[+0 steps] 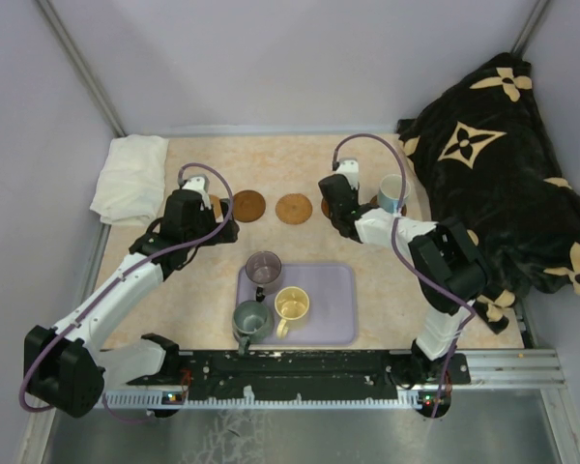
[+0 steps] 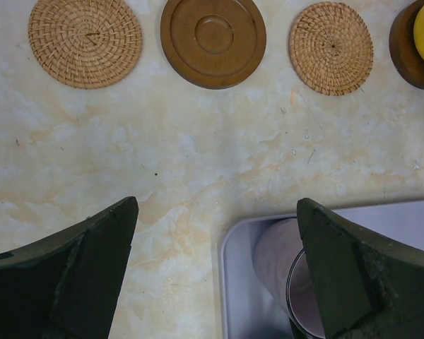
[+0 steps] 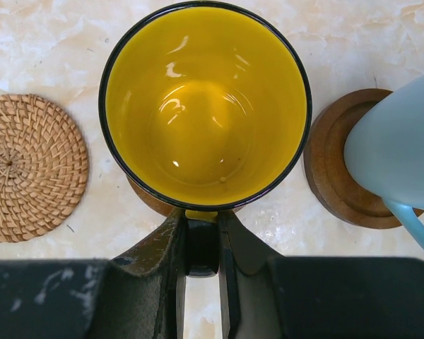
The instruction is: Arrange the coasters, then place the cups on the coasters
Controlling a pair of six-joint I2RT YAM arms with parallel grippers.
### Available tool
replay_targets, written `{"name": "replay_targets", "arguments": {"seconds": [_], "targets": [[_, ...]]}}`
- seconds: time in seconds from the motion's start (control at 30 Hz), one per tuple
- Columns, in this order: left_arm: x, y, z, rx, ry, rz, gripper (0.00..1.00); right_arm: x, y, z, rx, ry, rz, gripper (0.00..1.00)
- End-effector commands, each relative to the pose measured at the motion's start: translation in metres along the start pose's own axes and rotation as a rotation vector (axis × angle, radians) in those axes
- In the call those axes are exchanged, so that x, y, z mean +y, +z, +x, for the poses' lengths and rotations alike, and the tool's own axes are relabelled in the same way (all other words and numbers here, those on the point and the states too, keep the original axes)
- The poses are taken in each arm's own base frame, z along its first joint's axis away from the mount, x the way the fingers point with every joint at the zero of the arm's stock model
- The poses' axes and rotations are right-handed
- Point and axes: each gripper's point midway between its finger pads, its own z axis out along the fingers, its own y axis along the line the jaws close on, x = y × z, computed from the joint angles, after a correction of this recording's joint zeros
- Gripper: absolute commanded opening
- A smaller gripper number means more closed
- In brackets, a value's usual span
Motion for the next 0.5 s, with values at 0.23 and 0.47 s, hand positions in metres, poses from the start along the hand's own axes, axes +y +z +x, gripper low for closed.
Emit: {"name": "replay_targets", "arguments": {"seconds": [0.23,0.47], "targets": [[-0.0031,-0.0043,-0.0134,-0.037,0.012,0.004,0.99,0.0101,0.0018,-0.0386,-0.116,0.094,-0.030,0.00],[-0.0030,-0.0038,-0.0120,-0.033,0.012,0.005,0.99,0.0047,-0.0015,-0.0363,-0.112,0.100,-0.011,0.00]]}}
